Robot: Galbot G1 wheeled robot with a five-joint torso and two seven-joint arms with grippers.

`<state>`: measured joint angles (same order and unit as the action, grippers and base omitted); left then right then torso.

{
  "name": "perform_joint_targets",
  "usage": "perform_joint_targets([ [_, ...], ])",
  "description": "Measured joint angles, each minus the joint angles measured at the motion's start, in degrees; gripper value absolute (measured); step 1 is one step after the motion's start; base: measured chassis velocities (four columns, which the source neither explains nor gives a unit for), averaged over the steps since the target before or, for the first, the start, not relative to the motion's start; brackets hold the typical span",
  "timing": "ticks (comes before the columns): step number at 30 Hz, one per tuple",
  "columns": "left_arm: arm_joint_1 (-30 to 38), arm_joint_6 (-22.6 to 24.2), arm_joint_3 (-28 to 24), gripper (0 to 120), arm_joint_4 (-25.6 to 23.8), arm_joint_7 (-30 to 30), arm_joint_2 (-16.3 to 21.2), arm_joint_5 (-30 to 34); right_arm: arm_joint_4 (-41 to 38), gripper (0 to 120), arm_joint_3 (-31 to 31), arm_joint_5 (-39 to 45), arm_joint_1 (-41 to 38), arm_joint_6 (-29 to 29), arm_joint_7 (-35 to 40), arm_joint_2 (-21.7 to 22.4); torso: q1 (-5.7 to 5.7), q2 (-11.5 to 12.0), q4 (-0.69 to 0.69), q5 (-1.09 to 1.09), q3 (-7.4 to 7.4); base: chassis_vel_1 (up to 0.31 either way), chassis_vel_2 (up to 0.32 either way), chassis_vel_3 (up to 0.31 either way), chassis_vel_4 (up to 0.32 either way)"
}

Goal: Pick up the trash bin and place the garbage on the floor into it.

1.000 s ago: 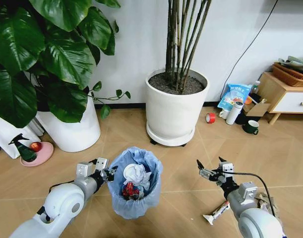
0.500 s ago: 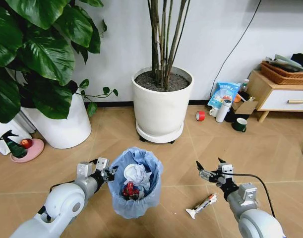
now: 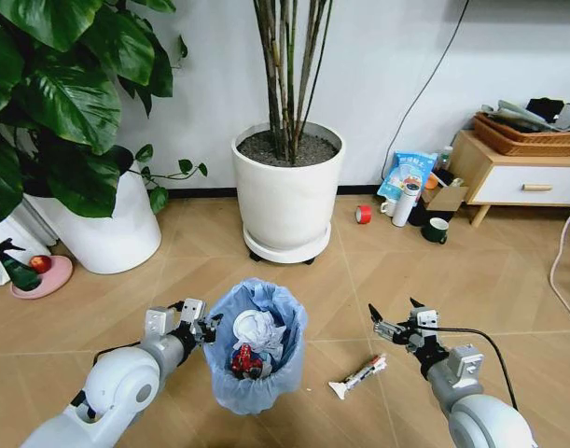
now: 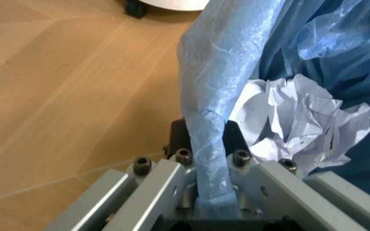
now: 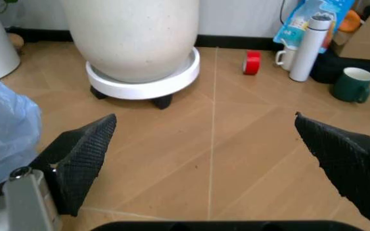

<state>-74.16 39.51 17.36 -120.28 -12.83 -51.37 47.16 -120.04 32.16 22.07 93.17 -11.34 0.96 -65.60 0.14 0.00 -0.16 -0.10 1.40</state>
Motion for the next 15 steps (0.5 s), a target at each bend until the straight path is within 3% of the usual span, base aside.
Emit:
perform_joint_targets([
  [8,-0.18,-0.01,0.16,0,-0.09,-0.03,-0.07,-0.19,0.88,100,0.54,0.21,0.27,0.38,-1.08,0.62,0.00,0.00,0.01,-0.01,0.00,-0.041,-0.139,0.047,0.149],
  [15,-0.18,-0.14,0.84,0,0.24,0.01,-0.32,-0.67,5.72,100,3.47,1.71,-1.13,0.91,-10.40,5.14,0.00,0.00,0.00,0.00,0.00,-0.015,-0.066,0.004,0.067],
])
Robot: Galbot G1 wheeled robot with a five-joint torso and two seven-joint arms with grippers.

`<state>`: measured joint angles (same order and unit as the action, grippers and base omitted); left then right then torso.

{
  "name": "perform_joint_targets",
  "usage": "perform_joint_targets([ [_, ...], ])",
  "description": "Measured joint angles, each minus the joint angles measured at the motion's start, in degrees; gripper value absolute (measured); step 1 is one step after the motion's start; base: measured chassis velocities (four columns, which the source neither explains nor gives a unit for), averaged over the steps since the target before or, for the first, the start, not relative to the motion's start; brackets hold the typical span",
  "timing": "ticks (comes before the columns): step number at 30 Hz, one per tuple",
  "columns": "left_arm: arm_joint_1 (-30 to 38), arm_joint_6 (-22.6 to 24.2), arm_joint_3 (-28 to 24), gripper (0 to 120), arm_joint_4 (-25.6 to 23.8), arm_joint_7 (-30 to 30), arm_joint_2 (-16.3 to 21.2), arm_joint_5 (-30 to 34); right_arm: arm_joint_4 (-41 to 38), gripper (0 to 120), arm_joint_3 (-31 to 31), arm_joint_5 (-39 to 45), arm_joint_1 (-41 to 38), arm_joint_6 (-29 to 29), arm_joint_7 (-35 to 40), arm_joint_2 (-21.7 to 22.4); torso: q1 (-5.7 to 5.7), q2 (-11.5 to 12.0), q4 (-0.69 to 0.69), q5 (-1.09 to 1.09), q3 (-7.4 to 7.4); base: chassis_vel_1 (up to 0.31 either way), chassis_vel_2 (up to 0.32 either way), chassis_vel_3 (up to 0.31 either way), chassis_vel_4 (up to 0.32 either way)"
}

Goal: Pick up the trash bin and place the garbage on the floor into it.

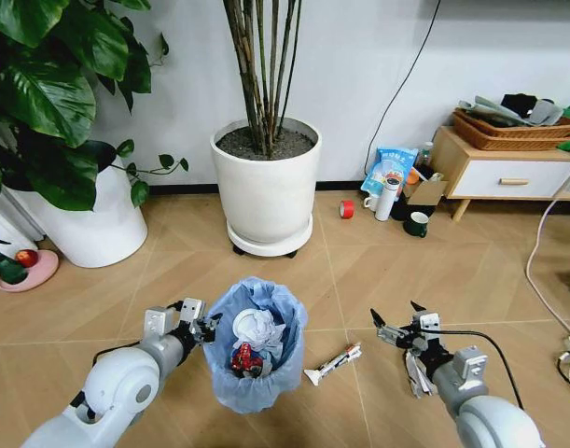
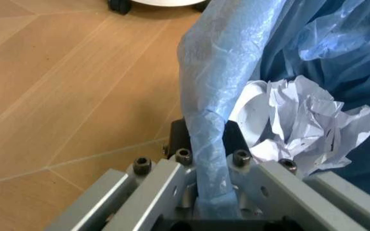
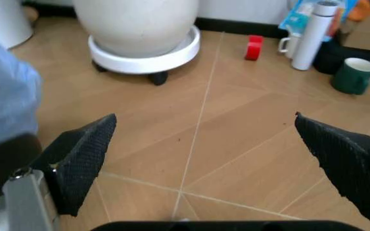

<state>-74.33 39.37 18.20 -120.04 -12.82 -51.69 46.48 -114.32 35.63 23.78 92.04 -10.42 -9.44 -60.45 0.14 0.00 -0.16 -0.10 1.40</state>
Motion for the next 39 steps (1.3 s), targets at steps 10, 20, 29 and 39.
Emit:
perform_joint_targets([
  [10,1.07,-0.10,-0.04,0,0.54,-0.01,-0.21,0.15,14.55,100,-4.65,-2.21,-9.84,2.56,-18.24,11.41,0.00,0.00,0.04,0.02,0.01,0.000,0.000,0.000,0.000],
  [20,2.93,-0.02,-0.51,0,2.56,1.42,-0.59,0.20,24.79,100,-15.31,-6.59,-19.75,1.33,-27.13,15.95,0.00,0.00,-0.02,-0.01,0.01,0.000,0.000,0.000,0.000],
  [29,3.15,0.88,0.77,0,3.28,-1.51,-1.34,1.23,40.34,100,-37.26,-11.09,-40.06,7.81,-35.51,13.01,0.00,0.00,0.04,0.01,0.01,0.000,0.000,0.000,0.000],
  [39,3.83,1.23,1.33,0,3.94,-3.79,-2.25,2.50,54.37,100,-47.90,-16.64,-52.05,13.66,-38.98,8.32,0.00,0.00,0.00,-0.01,0.01,0.000,0.000,0.000,0.000],
])
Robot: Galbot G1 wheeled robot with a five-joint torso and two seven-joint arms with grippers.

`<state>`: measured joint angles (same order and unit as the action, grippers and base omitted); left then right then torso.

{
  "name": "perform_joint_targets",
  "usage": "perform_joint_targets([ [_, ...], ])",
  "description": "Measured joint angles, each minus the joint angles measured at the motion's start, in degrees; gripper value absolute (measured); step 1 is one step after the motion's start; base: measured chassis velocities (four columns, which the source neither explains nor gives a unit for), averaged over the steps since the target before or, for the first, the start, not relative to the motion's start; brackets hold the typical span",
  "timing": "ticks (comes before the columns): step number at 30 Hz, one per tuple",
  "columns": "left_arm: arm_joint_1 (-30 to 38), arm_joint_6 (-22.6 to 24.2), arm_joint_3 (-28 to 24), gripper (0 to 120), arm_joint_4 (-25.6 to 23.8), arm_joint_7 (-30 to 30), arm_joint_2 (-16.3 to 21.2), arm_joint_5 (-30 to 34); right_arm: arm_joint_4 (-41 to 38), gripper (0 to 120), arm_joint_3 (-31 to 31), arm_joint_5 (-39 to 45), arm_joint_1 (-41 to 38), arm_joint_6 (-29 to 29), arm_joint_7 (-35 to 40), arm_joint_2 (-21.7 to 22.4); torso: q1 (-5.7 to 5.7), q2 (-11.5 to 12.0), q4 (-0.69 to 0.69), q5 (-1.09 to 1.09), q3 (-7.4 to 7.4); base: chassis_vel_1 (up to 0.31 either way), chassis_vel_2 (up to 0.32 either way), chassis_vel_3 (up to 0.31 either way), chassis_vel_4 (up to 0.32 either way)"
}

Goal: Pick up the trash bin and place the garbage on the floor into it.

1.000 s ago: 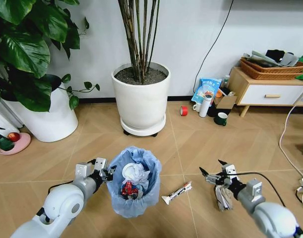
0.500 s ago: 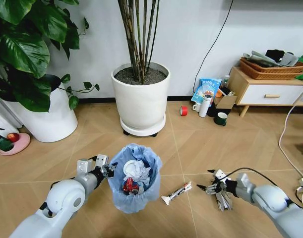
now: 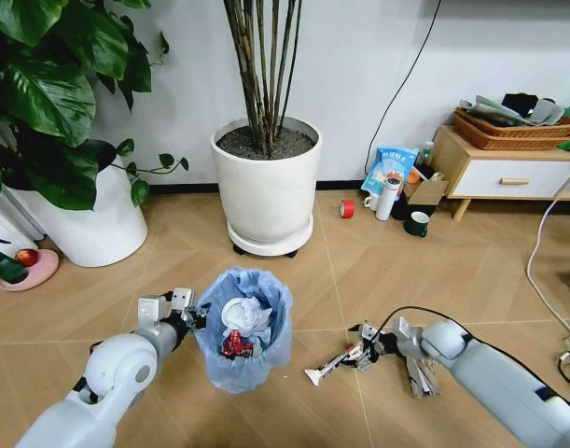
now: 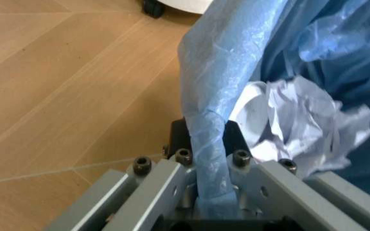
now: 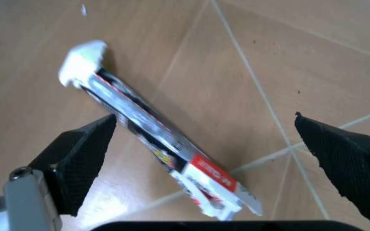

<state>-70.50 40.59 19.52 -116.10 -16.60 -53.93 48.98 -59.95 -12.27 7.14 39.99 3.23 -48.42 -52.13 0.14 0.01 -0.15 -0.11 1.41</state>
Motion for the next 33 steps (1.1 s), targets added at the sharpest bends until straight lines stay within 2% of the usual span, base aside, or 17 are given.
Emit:
perform_joint_targets([
  [10,-0.01,0.00,0.30,0,0.01,-0.51,0.13,0.44,9.63,100,-5.61,-1.13,-5.27,1.69,-2.97,-5.17,0.00,0.00,0.01,0.01,0.00,0.000,0.000,0.000,0.000],
  [23,-0.36,-0.07,-0.08,0,-0.22,-0.71,0.15,0.67,16.47,100,-5.20,-3.97,-6.15,3.65,-3.06,-9.99,-0.01,0.00,0.00,-0.01,0.00,0.000,0.000,0.000,0.000],
  [25,-0.38,-0.13,-0.22,0,-0.22,-0.71,0.09,0.67,17.76,91,-4.43,-4.68,-6.09,4.09,-2.90,-11.16,-0.01,0.00,0.00,-0.01,-0.01,0.000,0.000,0.000,0.000],
  [27,-0.40,-0.13,-0.23,0,-0.22,-0.71,0.08,0.66,17.94,90,-4.33,-4.78,-6.05,4.18,-2.88,-11.36,-0.01,0.00,0.01,-0.01,0.00,0.000,0.000,0.000,0.000],
  [29,-0.47,-0.17,-0.26,0,-0.22,-0.71,0.11,0.63,18.25,79,-3.96,-4.88,-5.87,4.38,-2.68,-11.82,-0.01,0.00,0.00,-0.03,-0.02,0.000,0.000,0.000,0.000],
  [31,-0.48,-0.21,-0.27,0,-0.22,-0.71,0.13,0.60,18.29,76,-3.83,-4.88,-5.79,4.43,-2.57,-11.97,-0.01,-0.01,-0.01,-0.04,-0.02,0.000,0.000,0.000,0.000],
  [33,-0.47,-0.26,-0.28,0,-0.22,-0.71,0.15,0.58,18.28,66,-3.61,-4.86,-5.62,4.55,-2.38,-12.17,-0.01,-0.01,-0.01,-0.04,-0.02,0.000,0.000,0.000,0.000],
])
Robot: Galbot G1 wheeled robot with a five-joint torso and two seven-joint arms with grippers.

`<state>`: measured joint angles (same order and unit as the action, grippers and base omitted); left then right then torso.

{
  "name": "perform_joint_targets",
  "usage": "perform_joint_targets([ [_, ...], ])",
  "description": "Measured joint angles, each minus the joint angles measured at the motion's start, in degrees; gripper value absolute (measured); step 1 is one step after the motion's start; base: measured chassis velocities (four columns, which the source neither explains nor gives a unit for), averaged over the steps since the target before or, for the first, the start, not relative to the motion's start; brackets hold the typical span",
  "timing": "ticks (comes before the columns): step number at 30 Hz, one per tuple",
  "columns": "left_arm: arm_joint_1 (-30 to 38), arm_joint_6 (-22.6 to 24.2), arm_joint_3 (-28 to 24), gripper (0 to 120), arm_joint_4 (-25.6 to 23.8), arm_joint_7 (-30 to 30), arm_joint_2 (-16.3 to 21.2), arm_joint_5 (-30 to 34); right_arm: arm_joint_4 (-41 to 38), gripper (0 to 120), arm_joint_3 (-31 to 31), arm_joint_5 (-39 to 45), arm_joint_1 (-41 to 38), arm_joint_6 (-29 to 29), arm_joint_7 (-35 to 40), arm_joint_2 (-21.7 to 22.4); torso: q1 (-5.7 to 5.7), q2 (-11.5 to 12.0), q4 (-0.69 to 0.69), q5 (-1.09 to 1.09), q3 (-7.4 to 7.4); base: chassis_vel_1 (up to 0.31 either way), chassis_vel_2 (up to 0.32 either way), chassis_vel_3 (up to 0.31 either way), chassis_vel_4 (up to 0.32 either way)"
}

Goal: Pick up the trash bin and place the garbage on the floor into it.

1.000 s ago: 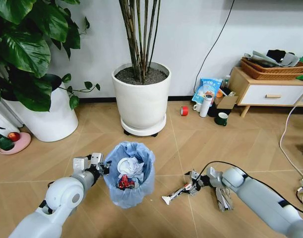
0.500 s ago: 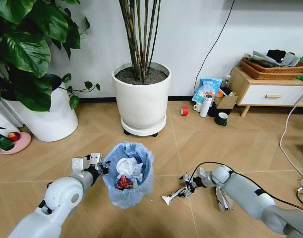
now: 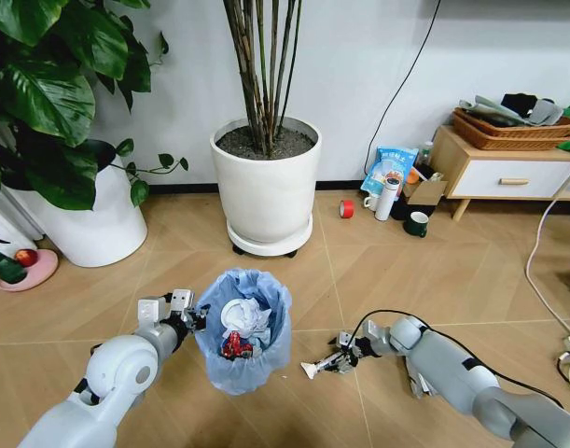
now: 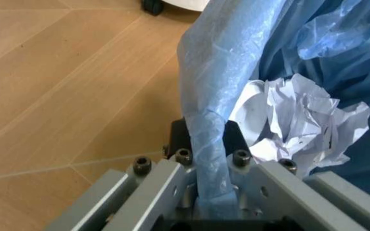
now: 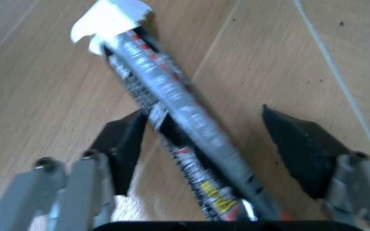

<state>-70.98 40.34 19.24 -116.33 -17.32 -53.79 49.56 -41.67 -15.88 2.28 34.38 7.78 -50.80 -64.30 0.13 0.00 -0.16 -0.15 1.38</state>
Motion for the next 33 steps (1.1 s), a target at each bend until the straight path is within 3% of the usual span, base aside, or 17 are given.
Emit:
perform_joint_targets([
  [16,0.48,-0.11,-0.63,0,0.60,0.46,0.06,-0.18,-1.90,7,2.21,0.64,2.77,0.25,3.80,0.29,0.00,-0.01,0.04,0.08,0.02,0.000,0.000,0.000,0.000],
  [21,0.52,-0.11,-0.80,0,0.65,0.76,0.08,-0.24,-4.15,1,3.33,2.17,4.64,-0.86,5.95,1.51,0.01,0.00,0.05,0.06,0.03,0.000,0.000,0.000,0.000],
  [24,0.68,-0.11,-0.81,0,0.69,1.09,0.44,-0.25,-7.63,1,5.19,4.36,6.42,-5.05,8.23,3.19,0.02,0.01,0.02,0.06,0.04,0.000,0.000,0.000,0.000],
  [26,0.94,-0.12,-0.85,0,0.90,1.46,0.65,-0.27,-12.26,1,8.94,7.74,8.64,-8.31,10.01,4.52,0.02,0.01,0.00,0.02,0.03,0.000,0.000,0.000,0.000],
  [30,1.48,-0.12,-1.09,0,1.18,2.17,0.99,-0.33,-18.28,1,12.34,14.42,11.52,-10.46,13.52,6.13,0.02,0.02,0.01,0.09,0.04,0.000,0.000,0.000,0.000],
  [33,2.00,-0.11,-1.40,0,1.25,2.72,1.55,-0.29,-23.18,1,14.99,18.09,12.95,-11.58,14.99,7.29,0.02,0.01,0.01,0.01,0.02,0.000,0.000,0.000,0.000],
])
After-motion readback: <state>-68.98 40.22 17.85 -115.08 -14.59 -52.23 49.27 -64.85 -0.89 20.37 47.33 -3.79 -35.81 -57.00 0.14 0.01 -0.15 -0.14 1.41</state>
